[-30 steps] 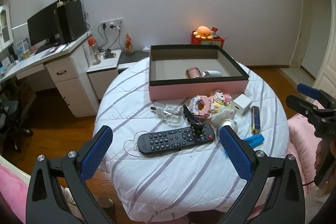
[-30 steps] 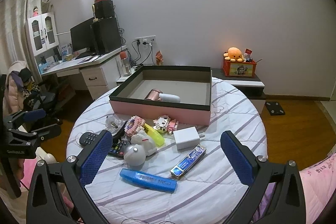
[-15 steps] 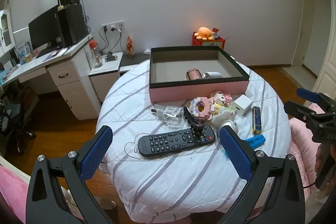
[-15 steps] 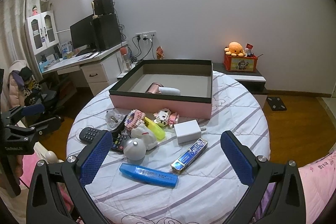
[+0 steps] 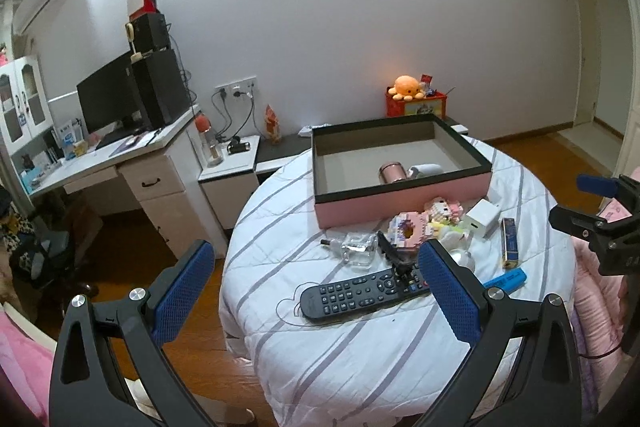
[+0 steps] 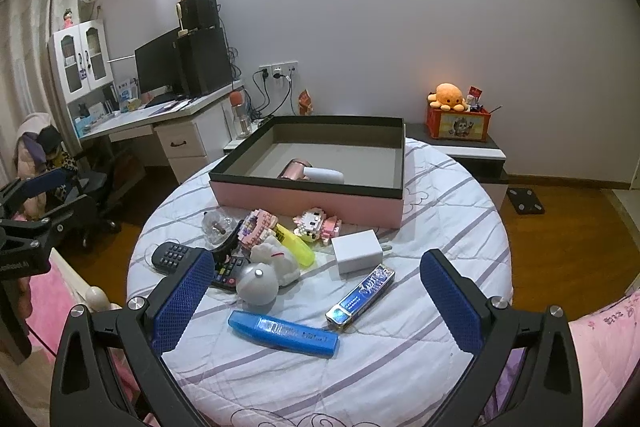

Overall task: Organize rigid objects
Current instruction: 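Withdraw both grippers from the box and move the right toward the astronaut figure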

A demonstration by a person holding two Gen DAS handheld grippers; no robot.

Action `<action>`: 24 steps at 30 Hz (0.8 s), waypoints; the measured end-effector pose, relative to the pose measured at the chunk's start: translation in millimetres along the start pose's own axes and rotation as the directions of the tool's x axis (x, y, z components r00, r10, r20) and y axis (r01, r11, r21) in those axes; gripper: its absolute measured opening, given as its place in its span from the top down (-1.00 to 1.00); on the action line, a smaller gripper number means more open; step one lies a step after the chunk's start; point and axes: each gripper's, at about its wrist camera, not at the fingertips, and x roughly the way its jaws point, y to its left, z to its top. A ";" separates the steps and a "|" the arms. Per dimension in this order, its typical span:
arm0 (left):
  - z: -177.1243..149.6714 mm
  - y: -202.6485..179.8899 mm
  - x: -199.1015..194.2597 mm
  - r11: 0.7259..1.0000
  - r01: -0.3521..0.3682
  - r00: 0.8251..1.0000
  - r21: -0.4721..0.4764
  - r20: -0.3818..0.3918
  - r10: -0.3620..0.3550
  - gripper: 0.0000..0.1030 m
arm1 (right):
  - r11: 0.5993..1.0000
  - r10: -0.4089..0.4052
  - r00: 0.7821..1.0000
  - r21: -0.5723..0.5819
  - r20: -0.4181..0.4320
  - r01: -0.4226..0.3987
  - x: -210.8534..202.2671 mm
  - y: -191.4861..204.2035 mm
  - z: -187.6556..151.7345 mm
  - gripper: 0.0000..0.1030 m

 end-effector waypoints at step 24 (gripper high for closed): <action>-25.4 -24.9 70.7 0.996 0.087 0.974 -0.015 -0.207 -0.088 -0.99 | 0.993 0.070 0.994 0.104 -0.089 -0.060 43.9 -17.8 -18.6 -1.00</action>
